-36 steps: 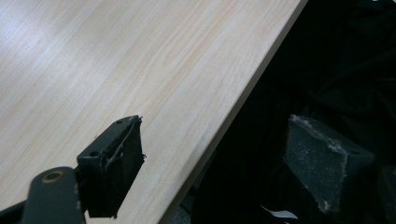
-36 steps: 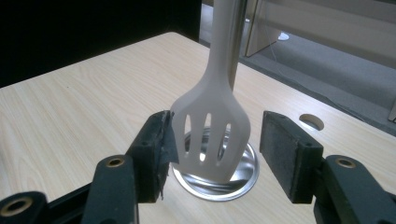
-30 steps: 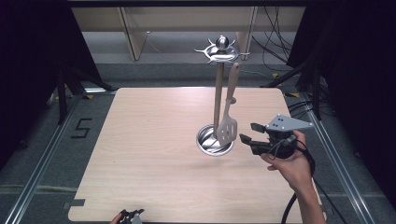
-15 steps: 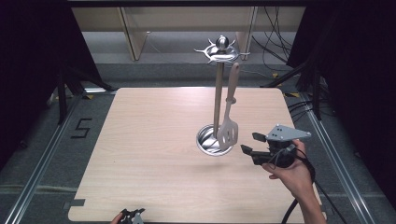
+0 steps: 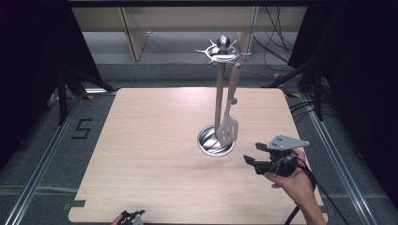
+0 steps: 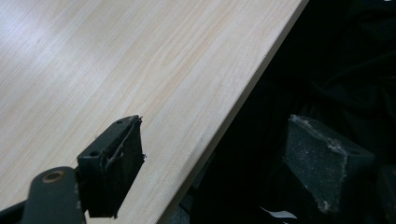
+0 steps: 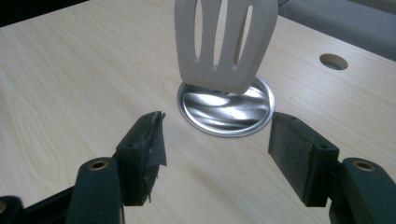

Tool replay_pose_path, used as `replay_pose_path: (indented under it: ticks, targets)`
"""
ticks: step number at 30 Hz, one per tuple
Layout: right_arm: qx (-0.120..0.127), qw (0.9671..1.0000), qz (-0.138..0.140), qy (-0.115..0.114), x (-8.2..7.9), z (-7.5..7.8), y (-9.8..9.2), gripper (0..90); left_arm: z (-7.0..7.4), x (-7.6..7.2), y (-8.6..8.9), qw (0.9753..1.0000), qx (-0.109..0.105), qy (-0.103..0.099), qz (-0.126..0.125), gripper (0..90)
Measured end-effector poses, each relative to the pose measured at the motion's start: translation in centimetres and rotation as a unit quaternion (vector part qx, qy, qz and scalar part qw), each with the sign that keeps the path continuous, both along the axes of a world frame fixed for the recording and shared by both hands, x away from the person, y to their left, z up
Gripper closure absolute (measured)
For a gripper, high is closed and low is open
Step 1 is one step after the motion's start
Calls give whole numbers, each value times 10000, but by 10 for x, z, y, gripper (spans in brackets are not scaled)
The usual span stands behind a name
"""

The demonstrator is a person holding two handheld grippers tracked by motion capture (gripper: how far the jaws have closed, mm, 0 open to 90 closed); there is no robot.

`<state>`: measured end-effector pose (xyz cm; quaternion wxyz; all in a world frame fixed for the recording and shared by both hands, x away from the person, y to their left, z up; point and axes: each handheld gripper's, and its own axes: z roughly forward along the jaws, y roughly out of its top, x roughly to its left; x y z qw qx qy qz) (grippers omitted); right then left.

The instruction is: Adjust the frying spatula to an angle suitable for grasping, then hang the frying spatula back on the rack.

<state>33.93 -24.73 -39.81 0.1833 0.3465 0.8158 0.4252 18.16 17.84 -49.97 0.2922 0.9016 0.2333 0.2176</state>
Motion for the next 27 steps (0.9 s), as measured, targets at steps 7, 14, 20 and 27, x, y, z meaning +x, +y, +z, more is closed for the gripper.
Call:
replay_pose_path:
  ticks: [7,14,20,27]
  targets:
    - [-69,9999,36,153,-5,-9,1,361,0,-1,0,10000,16,-16,-20,189]
    - [-73,9998,40,186,-6,-16,-2,361,-1,0,1,9999,87,-68,115,189]
    - [-106,9996,76,252,-6,-24,-8,360,1,-2,0,10000,67,-48,30,189]
    - [-99,9995,10,313,-8,-27,-13,357,0,-2,3,9999,36,-62,95,190]
